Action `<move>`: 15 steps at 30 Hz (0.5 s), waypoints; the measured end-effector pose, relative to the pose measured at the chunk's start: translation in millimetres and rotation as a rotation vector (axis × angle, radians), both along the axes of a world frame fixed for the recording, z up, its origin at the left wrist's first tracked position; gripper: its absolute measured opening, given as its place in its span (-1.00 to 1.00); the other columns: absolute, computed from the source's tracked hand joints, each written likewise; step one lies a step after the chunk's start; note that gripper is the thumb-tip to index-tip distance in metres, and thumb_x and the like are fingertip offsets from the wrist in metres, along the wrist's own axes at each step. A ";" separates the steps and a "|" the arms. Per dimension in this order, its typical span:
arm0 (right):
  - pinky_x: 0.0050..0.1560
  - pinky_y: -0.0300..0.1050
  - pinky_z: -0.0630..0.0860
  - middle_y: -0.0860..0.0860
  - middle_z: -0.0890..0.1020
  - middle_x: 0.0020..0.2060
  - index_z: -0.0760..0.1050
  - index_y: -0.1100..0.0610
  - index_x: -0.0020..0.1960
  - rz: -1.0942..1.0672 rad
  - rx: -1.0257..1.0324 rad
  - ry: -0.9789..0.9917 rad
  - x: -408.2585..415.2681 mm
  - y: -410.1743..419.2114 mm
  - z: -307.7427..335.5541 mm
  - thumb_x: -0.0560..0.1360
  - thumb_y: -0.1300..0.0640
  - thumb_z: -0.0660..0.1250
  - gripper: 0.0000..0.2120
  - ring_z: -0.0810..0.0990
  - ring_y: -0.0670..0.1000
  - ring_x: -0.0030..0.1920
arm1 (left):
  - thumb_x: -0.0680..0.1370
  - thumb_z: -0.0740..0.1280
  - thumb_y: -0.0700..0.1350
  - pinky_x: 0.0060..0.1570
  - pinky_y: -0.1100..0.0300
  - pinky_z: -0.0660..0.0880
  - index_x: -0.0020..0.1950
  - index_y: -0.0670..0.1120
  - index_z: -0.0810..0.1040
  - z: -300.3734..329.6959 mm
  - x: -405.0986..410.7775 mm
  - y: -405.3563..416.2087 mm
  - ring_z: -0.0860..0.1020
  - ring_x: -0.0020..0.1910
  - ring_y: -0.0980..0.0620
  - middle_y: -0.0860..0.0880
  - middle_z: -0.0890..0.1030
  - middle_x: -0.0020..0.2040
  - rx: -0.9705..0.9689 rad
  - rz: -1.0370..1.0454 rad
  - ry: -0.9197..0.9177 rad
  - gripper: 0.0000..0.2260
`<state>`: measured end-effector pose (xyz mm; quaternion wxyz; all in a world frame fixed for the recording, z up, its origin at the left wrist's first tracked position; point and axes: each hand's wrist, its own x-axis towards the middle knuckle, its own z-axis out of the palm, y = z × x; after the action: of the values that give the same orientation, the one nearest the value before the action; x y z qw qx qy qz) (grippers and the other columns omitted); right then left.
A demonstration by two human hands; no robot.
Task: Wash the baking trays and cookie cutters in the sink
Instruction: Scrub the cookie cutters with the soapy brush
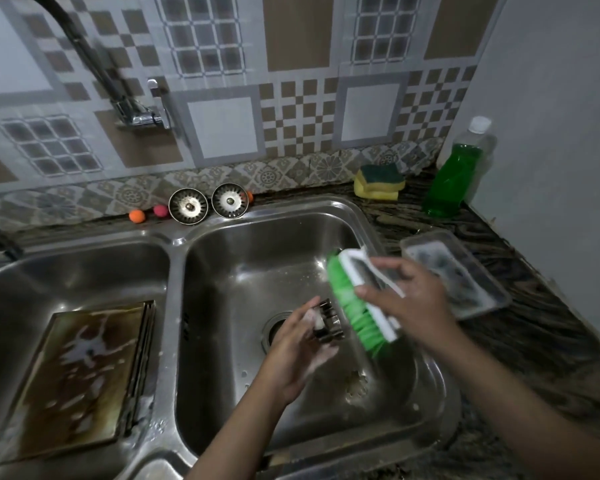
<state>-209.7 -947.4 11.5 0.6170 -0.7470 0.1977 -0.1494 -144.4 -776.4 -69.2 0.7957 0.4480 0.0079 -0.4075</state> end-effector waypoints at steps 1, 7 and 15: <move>-0.31 -0.21 0.60 0.02 0.69 -0.07 0.55 0.06 0.13 0.041 0.042 -0.006 1.0 15.1 -9.6 0.28 0.18 0.56 -0.56 0.70 -0.04 -0.18 | 0.50 0.33 -0.06 0.16 -0.12 0.48 0.31 -0.10 0.46 -0.1 -0.3 -0.7 0.52 0.19 -0.20 -0.21 0.54 0.22 -0.030 0.010 -0.011 -0.61; -0.09 -0.04 0.62 0.01 0.67 -0.01 0.55 -0.09 0.04 0.010 -0.052 -0.008 20.0 37.1 -58.7 0.25 0.05 0.60 -0.59 0.66 0.04 -0.03 | 0.43 0.36 -0.09 0.11 -0.12 0.50 0.18 -0.11 0.54 0.2 -0.7 15.3 0.58 0.05 -0.15 -0.18 0.63 0.06 0.008 0.105 -0.040 -0.67; -0.18 -0.05 0.64 0.10 0.69 -0.07 0.55 -0.09 0.05 -0.048 0.060 -0.128 23.4 43.0 -56.7 0.21 0.00 0.61 -0.55 0.69 0.07 -0.11 | 0.56 0.27 -0.12 -0.01 -0.02 0.55 0.25 -0.09 0.51 1.8 -3.3 18.5 0.61 0.01 -0.13 -0.18 0.64 0.08 0.146 0.153 -0.037 -0.73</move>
<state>-186.3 -904.3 -45.2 0.6466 -0.7121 0.1800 -0.2059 -147.6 -757.9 -67.3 0.7899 0.5102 0.0569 -0.3356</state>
